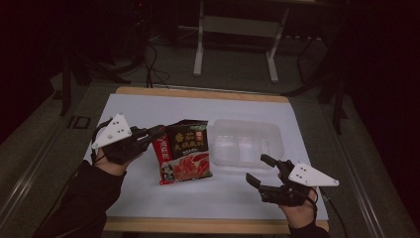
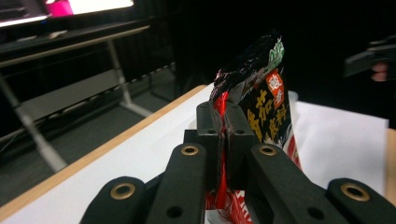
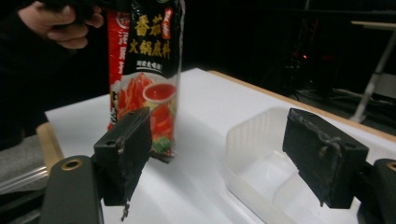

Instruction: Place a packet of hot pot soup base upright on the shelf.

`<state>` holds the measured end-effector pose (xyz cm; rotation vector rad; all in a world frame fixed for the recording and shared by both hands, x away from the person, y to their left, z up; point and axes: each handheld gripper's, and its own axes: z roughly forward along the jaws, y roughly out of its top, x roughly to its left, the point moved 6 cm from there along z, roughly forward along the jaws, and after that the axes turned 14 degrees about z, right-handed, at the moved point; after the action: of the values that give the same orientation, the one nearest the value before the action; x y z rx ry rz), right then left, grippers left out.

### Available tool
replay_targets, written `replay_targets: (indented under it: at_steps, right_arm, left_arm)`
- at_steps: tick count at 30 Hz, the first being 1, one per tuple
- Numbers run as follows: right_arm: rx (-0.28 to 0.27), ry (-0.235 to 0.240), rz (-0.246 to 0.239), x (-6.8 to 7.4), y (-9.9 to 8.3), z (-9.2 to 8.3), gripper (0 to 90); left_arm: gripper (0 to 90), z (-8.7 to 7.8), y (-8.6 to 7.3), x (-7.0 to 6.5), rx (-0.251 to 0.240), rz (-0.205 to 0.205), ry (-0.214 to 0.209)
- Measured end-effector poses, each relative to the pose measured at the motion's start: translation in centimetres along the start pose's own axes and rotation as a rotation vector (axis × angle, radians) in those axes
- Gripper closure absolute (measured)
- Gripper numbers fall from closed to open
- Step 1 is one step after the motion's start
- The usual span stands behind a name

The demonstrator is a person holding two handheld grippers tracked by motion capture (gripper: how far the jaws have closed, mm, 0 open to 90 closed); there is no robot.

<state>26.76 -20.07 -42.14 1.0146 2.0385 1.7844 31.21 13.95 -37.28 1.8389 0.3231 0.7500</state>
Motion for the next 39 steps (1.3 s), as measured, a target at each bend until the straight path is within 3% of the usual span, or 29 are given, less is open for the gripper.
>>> replay_targets:
  at_steps: [4,9,13,19,24,29,31,35,39]
  right_arm:
    - [-0.03,0.027,-0.04,1.0,2.1,-0.3,25.3]
    - [-0.052,0.094,-0.028,2.0,4.4,0.2,29.0]
    - [-0.03,0.121,-0.036,2.8,5.7,1.4,29.0]
    - [0.024,0.133,0.003,2.9,6.1,3.7,28.5]
    - [0.051,0.144,0.038,2.7,5.9,4.8,31.2]
    - [0.07,0.189,0.058,2.7,5.8,5.3,48.8]
    - [0.067,0.199,0.061,2.7,5.9,5.2,49.9]
    - [0.078,0.217,0.044,2.6,6.1,5.4,63.9]
    - [0.114,0.226,0.054,2.6,5.9,5.5,67.9]
  left_arm:
    - [88.0,0.9,0.9,-0.7,-0.032,0.004,-0.043]
    - [88.0,1.8,1.5,-1.8,-0.067,0.029,-0.082]
    - [88.0,2.5,1.9,-2.2,-0.087,0.014,-0.119]
    - [88.0,3.3,2.6,-3.4,-0.101,0.039,-0.163]
    - [87.9,3.9,2.8,-3.9,-0.108,0.036,-0.187]
    - [87.8,4.7,3.1,-4.6,-0.124,0.031,-0.213]
    - [87.8,4.9,3.3,-4.7,-0.132,0.029,-0.223]
    - [87.8,5.3,3.4,-5.0,-0.137,0.034,-0.232]
    - [87.7,5.5,3.4,-5.0,-0.136,0.029,-0.237]
